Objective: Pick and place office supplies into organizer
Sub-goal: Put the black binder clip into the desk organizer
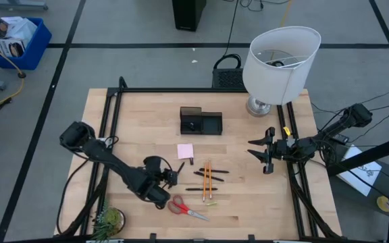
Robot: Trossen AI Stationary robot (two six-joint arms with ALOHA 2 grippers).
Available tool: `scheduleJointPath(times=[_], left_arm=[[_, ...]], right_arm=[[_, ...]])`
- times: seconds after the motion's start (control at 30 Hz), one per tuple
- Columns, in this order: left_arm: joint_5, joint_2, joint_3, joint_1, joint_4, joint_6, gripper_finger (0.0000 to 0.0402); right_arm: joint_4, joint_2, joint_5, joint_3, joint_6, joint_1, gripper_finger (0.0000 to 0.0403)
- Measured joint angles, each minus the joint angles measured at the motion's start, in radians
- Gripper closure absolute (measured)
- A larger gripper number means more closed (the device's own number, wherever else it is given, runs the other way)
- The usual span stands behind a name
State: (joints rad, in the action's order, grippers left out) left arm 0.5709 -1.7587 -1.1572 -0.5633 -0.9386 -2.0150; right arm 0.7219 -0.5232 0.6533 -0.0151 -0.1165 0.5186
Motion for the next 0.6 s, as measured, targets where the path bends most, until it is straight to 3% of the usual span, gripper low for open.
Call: scheduleJointPath(times=[0.6], left_arm=[[-0.021, -0.055, 0.008, 0.009, 0.001, -0.011, 0.0227]], right_arm=[[0.0, 0.0, 0.0, 0.0, 0.0, 0.0, 0.0254]])
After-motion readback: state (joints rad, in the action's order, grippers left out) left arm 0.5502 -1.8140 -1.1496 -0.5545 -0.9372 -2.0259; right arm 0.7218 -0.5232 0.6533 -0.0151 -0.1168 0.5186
